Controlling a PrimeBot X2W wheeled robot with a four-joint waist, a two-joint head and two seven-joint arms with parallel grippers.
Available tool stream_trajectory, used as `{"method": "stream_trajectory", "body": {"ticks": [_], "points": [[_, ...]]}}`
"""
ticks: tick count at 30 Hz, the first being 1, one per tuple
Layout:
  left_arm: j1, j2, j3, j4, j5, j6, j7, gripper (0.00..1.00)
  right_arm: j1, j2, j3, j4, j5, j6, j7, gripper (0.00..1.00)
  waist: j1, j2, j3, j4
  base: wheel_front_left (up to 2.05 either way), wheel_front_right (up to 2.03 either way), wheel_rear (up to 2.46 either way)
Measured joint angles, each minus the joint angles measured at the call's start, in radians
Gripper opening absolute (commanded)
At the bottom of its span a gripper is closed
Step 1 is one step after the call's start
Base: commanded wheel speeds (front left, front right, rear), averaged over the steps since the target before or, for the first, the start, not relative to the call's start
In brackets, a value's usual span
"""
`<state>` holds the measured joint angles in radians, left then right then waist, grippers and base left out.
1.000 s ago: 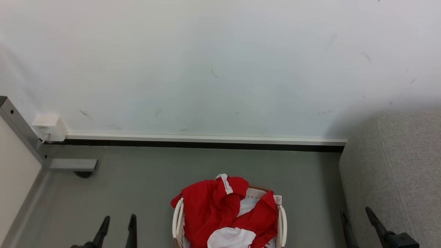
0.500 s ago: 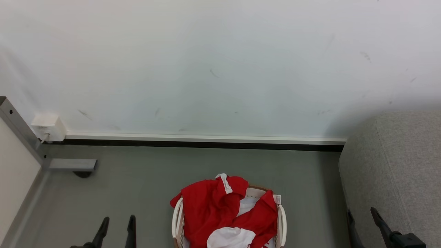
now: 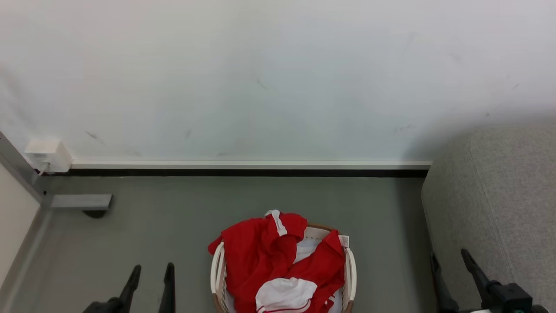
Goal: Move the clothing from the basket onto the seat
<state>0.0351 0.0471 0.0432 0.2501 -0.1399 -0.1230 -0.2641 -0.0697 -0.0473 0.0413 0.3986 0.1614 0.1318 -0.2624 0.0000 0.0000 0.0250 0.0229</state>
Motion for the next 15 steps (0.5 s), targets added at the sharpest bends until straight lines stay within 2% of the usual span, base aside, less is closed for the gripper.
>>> {"method": "stream_trajectory", "body": {"ticks": [10,15], "points": [[-0.184,0.005,-0.077,0.005,-0.003,-0.004,0.000,1.00,-0.085,-0.001,0.007,-0.085,-0.016,0.000,0.000,1.00,0.0000,0.0000,0.154,-0.031,0.00,0.00,0.00],[-0.330,0.040,-0.156,0.043,-0.007,-0.008,0.000,1.00,-0.152,-0.001,0.001,-0.154,-0.039,0.000,0.000,1.00,0.0001,0.0000,0.273,-0.044,0.00,0.00,0.00]]}}
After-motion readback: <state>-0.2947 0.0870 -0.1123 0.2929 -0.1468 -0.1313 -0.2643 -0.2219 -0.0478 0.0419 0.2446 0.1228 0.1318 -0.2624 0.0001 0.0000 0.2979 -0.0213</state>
